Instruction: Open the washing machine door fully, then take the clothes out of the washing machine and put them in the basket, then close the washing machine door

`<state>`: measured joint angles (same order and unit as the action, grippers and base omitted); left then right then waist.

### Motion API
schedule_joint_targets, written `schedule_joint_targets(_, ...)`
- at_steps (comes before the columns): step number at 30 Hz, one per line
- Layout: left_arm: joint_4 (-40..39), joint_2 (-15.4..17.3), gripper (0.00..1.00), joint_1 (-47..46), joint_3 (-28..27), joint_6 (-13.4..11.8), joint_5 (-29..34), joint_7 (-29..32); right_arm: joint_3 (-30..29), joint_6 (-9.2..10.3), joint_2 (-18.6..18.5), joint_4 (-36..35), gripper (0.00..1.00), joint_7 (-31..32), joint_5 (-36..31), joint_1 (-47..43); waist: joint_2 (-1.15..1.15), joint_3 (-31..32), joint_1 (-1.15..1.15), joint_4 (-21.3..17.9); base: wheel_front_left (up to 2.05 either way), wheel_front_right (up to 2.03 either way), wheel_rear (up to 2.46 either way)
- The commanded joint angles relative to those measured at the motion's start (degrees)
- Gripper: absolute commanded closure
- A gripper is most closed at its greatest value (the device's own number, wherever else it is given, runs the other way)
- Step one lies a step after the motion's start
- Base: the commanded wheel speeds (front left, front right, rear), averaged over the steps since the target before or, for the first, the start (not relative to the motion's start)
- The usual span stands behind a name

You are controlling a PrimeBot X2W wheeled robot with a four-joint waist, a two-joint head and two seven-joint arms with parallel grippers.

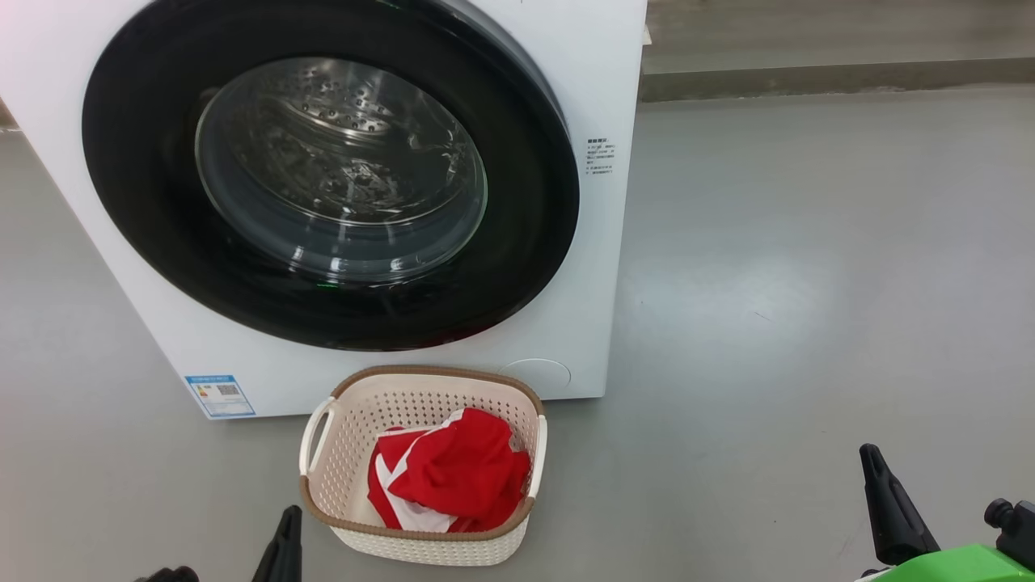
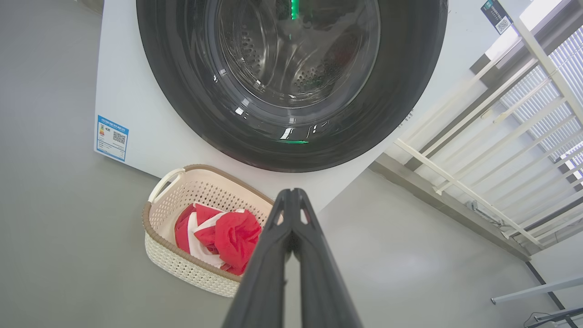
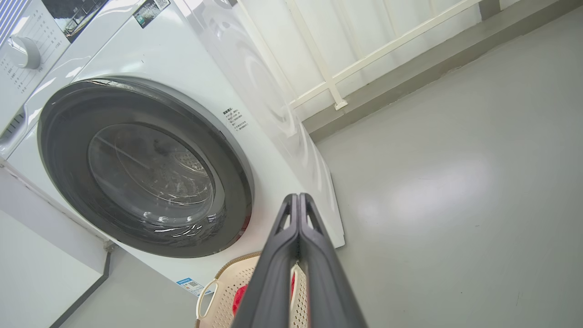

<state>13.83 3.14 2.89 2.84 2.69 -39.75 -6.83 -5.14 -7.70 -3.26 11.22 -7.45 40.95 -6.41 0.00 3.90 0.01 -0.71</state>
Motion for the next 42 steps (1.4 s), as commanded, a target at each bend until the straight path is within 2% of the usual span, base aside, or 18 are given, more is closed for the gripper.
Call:
schedule_joint_targets(1,-1.0,0.6,1.0,-3.2,-1.4,0.7,-1.3,0.2,-0.2,0.07,-0.5,-1.2,1.0,0.5,1.6,3.2,0.0,0.0,0.0,0.0,0.0,0.0,0.0)
schedule_joint_targets(42,-0.3,0.1,1.0,-6.4,-5.5,2.8,-27.5,6.9,-0.9,0.14,-0.1,1.0,1.0,7.4,27.0,8.2,0.0,-2.1,-0.01,0.4,0.0,0.0,0.0)
